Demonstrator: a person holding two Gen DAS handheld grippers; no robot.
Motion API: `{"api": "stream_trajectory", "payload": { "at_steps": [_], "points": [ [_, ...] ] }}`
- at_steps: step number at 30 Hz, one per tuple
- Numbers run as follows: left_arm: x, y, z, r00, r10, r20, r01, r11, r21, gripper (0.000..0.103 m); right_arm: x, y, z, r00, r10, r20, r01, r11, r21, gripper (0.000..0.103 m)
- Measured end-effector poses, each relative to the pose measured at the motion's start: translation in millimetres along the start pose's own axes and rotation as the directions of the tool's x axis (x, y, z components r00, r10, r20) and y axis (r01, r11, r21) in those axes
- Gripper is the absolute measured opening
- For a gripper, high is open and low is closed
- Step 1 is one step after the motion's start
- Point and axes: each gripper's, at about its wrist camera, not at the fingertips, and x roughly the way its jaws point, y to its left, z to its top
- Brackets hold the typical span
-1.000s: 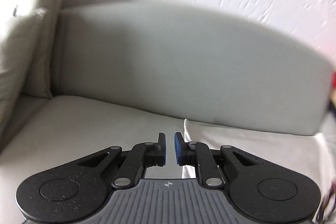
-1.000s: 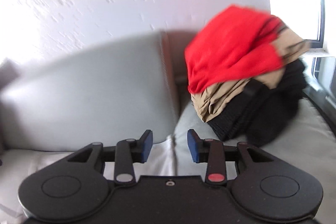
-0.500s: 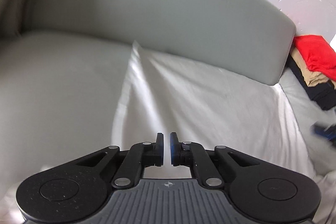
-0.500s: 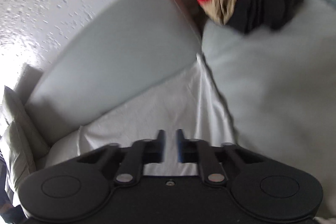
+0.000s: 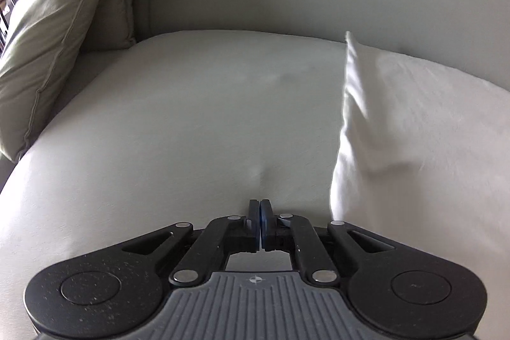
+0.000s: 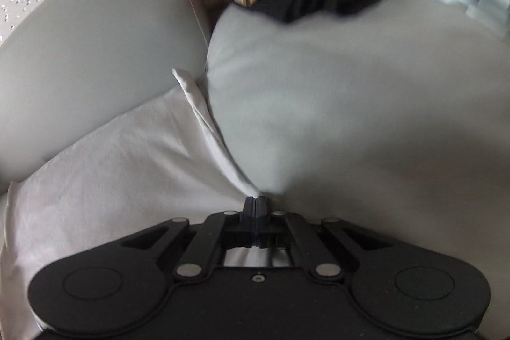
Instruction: Fold clothes
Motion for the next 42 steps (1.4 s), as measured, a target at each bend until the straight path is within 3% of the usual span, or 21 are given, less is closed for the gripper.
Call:
{"api": "stream_trajectory", "payload": {
  "at_steps": [1,3,5,7,9,10,12,14,17,20,23,28,31,35,39,42],
  "points": [
    [-8,6,-2,0.999,-0.033,0.006,0.033,0.999,-0.020,0.005,-10,2,-2,1.000,0.007,0.018,-0.007,1.000,-0.004,0.008],
    [-24,9,-5,0.993,-0.116,0.032,0.116,0.993,-0.030,0.004,-24,-1,-6,0.994,0.113,0.011,-0.113,0.993,0.016,0.014],
    [-34,-7,-7,0.974,-0.221,0.055,0.221,0.975,0.004,0.004,-22,-3,-14,0.963,0.262,-0.061,-0.258,0.964,0.065,0.015],
    [-36,-34,-11,0.943,-0.330,0.054,0.327,0.944,0.051,0.010,-11,-1,-26,0.922,0.360,-0.139,-0.350,0.932,0.093,0.015],
    [-28,-52,-20,0.965,-0.264,-0.005,0.263,0.961,0.084,0.013,-6,-2,-37,0.942,0.291,-0.168,-0.286,0.957,0.051,0.012],
    [-23,-60,-24,0.976,-0.213,-0.038,0.216,0.971,0.101,0.012,-4,-3,-43,0.955,0.240,-0.176,-0.240,0.971,0.024,0.000],
    [-29,-57,-32,0.993,-0.114,-0.040,0.117,0.987,0.106,0.011,-10,-12,-48,0.983,0.091,-0.160,-0.095,0.995,-0.017,0.000],
    [-37,-50,-40,0.999,-0.015,-0.030,0.018,0.994,0.104,0.011,-23,-19,-51,0.986,0.057,-0.159,-0.066,0.996,-0.056,0.000],
    [-57,-42,-41,0.995,0.092,-0.043,-0.086,0.989,0.118,0.007,-53,-14,-54,0.991,-0.002,-0.134,-0.016,0.991,-0.137,0.002],
    [-90,-25,-51,0.999,0.011,-0.038,-0.008,0.995,0.095,0.008,-96,-18,-55,0.993,0.051,-0.110,-0.065,0.989,-0.130,0.014],
    [-137,-14,-66,0.995,-0.102,-0.012,0.102,0.988,0.114,0.011,-145,-27,-59,0.987,0.134,-0.086,-0.146,0.978,-0.148,0.018],
    [-195,-8,-85,0.971,-0.236,0.025,0.229,0.961,0.156,0.013,-206,-53,-70,0.964,0.253,-0.083,-0.262,0.956,-0.133,0.027],
    [-216,-4,-103,0.955,-0.297,0.010,0.290,0.940,0.181,0.020,-230,-69,-80,0.950,0.297,-0.092,-0.305,0.947,-0.097,0.030],
    [-209,-16,-131,0.953,-0.298,-0.051,0.301,0.923,0.238,0.022,-226,-78,-101,0.944,0.300,-0.134,-0.310,0.949,-0.059,0.036],
    [-185,-40,-151,0.954,-0.283,-0.099,0.299,0.923,0.243,0.022,-196,-70,-127,0.934,0.280,-0.221,-0.297,0.953,-0.049,0.034],
    [-166,-64,-159,0.963,-0.256,-0.086,0.270,0.919,0.287,0.022,-170,-49,-142,0.915,0.296,-0.272,-0.333,0.938,-0.098,0.015]
  ]
}}
